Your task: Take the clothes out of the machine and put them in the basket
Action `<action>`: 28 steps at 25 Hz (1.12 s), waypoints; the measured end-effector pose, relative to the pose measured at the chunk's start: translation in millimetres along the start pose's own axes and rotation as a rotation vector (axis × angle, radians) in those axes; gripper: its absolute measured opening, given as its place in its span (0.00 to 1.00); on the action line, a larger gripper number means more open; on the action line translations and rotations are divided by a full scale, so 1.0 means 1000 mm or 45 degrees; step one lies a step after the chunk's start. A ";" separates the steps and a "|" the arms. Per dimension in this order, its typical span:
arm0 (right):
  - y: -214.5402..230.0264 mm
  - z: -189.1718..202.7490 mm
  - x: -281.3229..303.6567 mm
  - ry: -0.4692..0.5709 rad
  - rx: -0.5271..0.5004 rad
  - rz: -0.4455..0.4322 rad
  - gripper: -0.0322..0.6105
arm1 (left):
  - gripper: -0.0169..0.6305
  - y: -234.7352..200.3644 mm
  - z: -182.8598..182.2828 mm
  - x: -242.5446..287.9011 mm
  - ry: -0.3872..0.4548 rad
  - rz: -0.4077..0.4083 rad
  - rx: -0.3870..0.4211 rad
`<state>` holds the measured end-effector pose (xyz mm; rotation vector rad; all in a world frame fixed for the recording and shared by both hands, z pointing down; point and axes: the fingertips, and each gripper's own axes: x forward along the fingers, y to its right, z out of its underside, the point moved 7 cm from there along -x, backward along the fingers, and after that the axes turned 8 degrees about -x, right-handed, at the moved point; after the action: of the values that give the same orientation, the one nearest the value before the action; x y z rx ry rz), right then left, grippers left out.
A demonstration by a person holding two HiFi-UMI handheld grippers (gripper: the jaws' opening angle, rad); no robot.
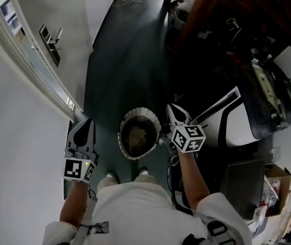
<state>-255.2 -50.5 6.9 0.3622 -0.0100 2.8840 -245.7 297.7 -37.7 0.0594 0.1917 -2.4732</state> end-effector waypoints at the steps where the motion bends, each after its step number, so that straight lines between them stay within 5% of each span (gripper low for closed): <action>1: 0.000 -0.011 -0.005 0.035 -0.013 0.004 0.07 | 0.05 -0.002 -0.008 0.000 0.018 -0.009 0.012; 13: 0.025 -0.099 -0.093 0.370 -0.169 0.108 0.07 | 0.05 -0.008 -0.073 -0.004 0.201 -0.078 0.043; 28: 0.033 -0.105 -0.148 0.448 -0.233 0.260 0.07 | 0.05 -0.006 -0.068 -0.034 0.253 -0.202 -0.026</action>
<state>-149.3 -112.6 -129.7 -0.1922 -0.2617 3.0720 -223.0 333.8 -101.2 0.2925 0.3176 -2.6216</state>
